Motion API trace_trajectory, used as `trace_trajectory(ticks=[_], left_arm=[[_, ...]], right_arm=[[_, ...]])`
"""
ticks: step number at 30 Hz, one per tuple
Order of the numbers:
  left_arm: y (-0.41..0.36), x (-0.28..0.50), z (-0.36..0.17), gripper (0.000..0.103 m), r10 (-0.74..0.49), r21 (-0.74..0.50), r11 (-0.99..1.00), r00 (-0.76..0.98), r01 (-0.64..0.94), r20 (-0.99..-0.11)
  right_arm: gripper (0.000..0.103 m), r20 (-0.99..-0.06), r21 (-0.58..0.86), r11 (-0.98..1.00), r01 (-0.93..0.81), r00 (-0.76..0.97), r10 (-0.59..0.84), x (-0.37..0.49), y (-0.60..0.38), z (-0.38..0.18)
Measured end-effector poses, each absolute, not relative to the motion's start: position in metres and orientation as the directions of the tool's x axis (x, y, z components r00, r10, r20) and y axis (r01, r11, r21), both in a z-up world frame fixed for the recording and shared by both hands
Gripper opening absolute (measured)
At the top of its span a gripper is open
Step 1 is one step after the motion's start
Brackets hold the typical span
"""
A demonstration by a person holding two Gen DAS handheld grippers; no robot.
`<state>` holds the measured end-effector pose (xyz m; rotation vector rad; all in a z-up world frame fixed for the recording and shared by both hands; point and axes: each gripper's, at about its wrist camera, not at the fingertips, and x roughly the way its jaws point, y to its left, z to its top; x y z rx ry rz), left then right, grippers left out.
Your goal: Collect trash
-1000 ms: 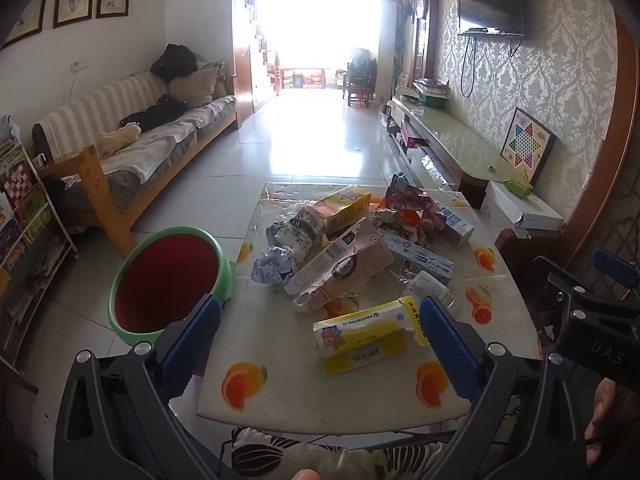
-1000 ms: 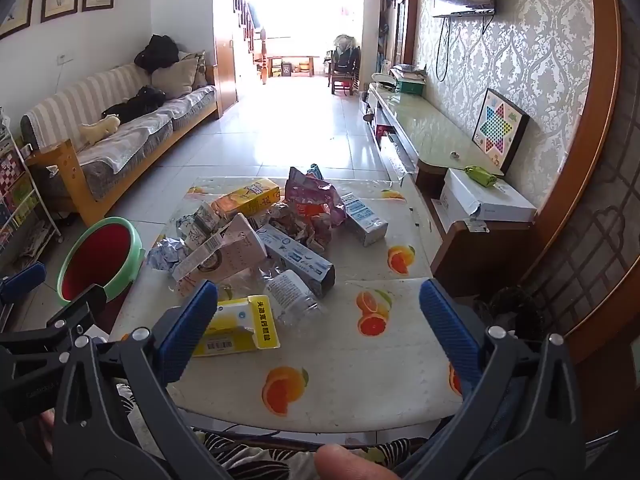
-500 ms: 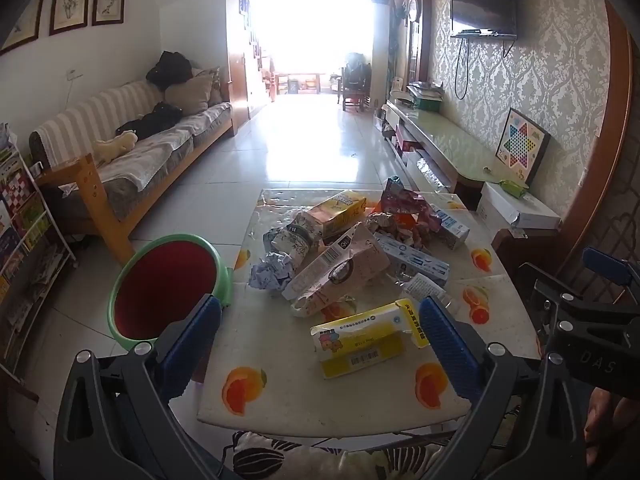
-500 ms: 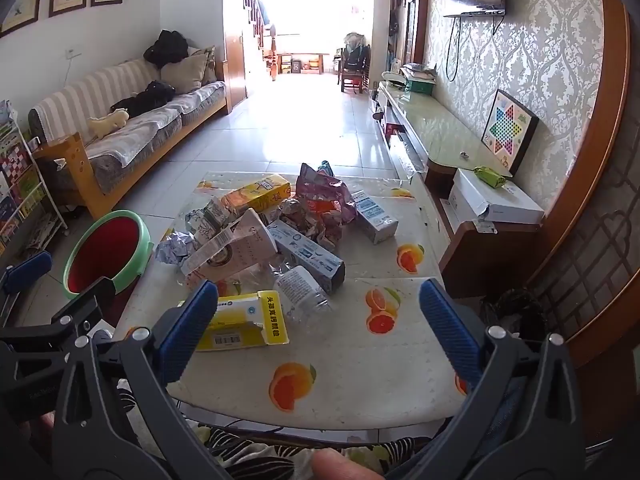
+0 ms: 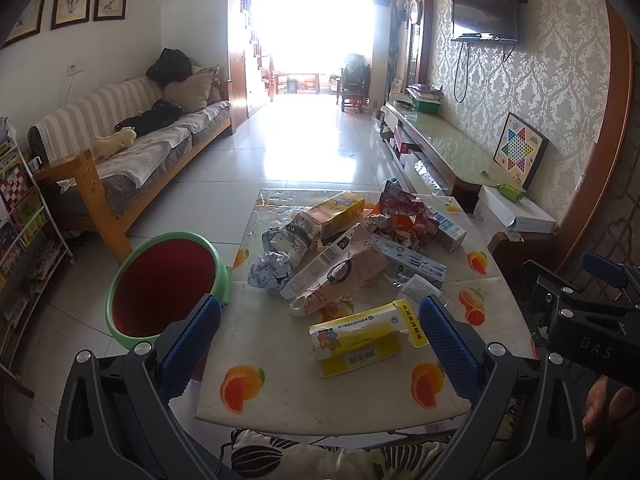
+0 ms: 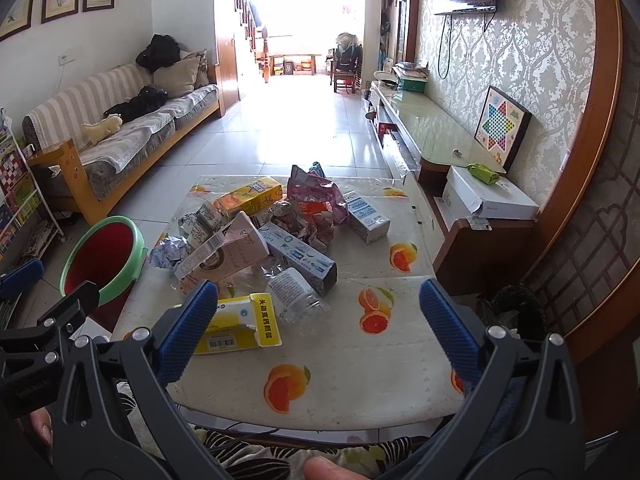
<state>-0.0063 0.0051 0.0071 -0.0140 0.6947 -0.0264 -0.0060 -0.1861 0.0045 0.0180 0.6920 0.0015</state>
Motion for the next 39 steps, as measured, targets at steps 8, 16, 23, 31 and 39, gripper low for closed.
trace_trajectory(ticks=[8, 16, 23, 31, 39], left_arm=[[0.0058, -0.0054, 0.0079, 0.095, -0.066, -0.049, 0.998, 0.762, 0.045, -0.644], [0.0042, -0.0048, 0.0065, 0.095, -0.033, -0.022, 0.999, 0.758, 0.025, -0.651], [0.0045, -0.0049, 0.0059, 0.095, -0.021, -0.011, 1.0, 0.76, 0.019, -0.649], [0.0039, -0.0038, 0.0041, 0.095, -0.018, 0.0, 1.0, 0.76, 0.023, -0.649], [0.0028, -0.004, 0.0043, 0.095, -0.016, 0.002, 1.0, 0.76, 0.023, -0.65]], right_arm=[[0.1, -0.631, 0.023, 1.0, 0.005, 0.776, 0.011, -0.0054, -0.1912, 0.0058], [0.1, -0.626, 0.018, 1.0, 0.012, 0.78, 0.002, -0.0056, -0.1922, 0.0055], [0.1, -0.621, 0.017, 1.0, 0.016, 0.784, -0.002, -0.006, -0.1959, 0.0052], [0.1, -0.635, -0.003, 1.0, 0.002, 0.772, -0.003, -0.0065, -0.1938, 0.0016], [0.1, -0.636, 0.031, 0.999, -0.021, 0.771, 0.036, -0.0063, -0.1967, 0.0021]])
